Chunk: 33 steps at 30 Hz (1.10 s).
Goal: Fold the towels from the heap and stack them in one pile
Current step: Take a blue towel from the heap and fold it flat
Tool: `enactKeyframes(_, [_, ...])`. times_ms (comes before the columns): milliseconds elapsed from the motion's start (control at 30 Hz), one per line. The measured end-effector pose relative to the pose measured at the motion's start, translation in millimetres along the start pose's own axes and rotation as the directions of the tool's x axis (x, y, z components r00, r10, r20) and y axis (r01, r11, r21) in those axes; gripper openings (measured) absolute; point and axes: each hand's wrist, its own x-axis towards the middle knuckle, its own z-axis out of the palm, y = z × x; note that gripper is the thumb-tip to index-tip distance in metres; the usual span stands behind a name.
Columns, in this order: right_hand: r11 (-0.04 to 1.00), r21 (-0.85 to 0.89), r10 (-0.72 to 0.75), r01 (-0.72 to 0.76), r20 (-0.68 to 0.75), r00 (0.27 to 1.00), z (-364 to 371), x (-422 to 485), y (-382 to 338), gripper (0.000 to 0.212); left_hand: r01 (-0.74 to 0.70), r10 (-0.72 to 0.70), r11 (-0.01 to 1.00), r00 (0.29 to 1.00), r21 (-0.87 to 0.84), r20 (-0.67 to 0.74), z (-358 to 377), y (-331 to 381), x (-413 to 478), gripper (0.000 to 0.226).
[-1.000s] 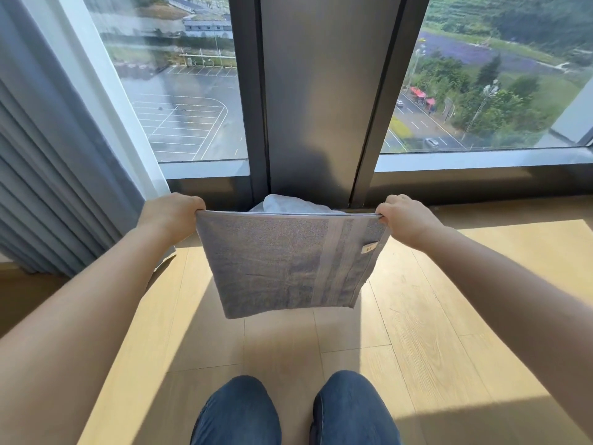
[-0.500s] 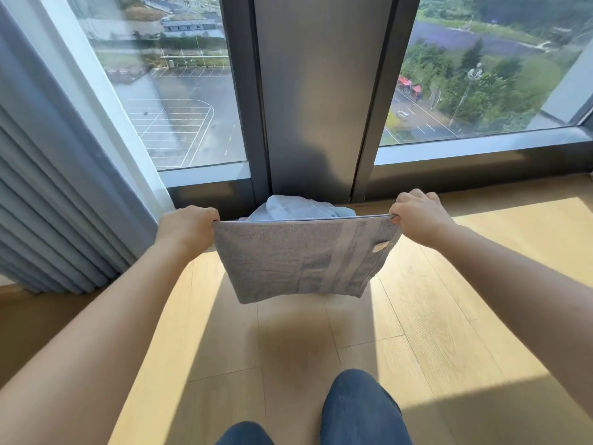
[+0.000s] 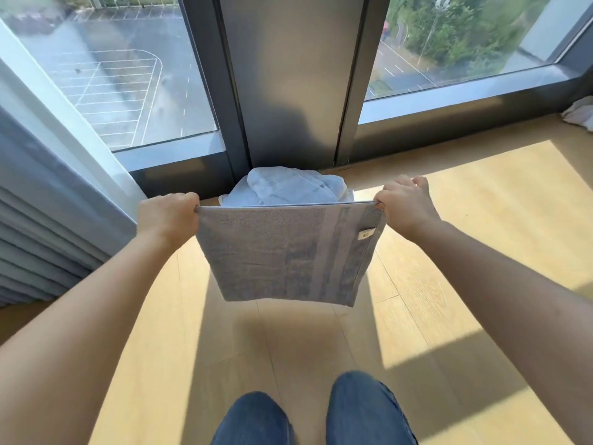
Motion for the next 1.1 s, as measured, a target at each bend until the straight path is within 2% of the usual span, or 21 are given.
enactKeyframes(167, [0.993, 0.109, 0.059, -0.055, -0.037, 0.998, -3, 11, -3, 0.021, 0.026, -0.026, 0.999, 1.000, -0.038, 0.002, -10, -3, -1, 0.021])
enactKeyframes(267, [0.992, 0.121, -0.015, 0.026, -0.090, 0.996, 10, 13, 0, 0.022, 0.101, -0.103, 0.993, 0.994, -0.053, -0.034, 0, 5, -11, 0.025])
enactKeyframes(400, [0.987, 0.137, -0.047, 0.083, -0.246, 0.968, 29, 3, 8, 0.026, 0.200, -0.205, 0.976, 0.977, -0.081, -0.054, 16, 16, -33, 0.030])
enactKeyframes(600, [0.979, 0.026, -0.188, 0.202, -0.261, 0.947, 85, -51, 13, 0.019, 0.313, -0.309, 0.940, 0.950, -0.136, 0.053, 61, 37, -107, 0.034])
enactKeyframes(700, [0.975, 0.071, -0.192, 0.211, -0.204, 0.960, 112, -94, 8, 0.018, 0.316, -0.296, 0.939, 0.943, -0.132, 0.149, 91, 47, -161, 0.034])
enactKeyframes(833, [0.968, 0.070, -0.233, 0.243, -0.125, 0.964, 148, -148, 0, 0.028, 0.285, -0.254, 0.953, 0.936, -0.100, 0.243, 124, 52, -220, 0.034])
enactKeyframes(1000, [0.976, 0.079, -0.199, 0.202, -0.040, 0.979, 199, -189, -12, 0.007, 0.263, -0.226, 0.963, 0.904, -0.055, 0.364, 167, 50, -251, 0.033])
enactKeyframes(1100, [0.979, 0.129, -0.169, 0.157, 0.087, 0.982, 227, -194, -17, 0.023, 0.252, -0.218, 0.967, 0.881, -0.026, 0.420, 186, 48, -249, 0.033])
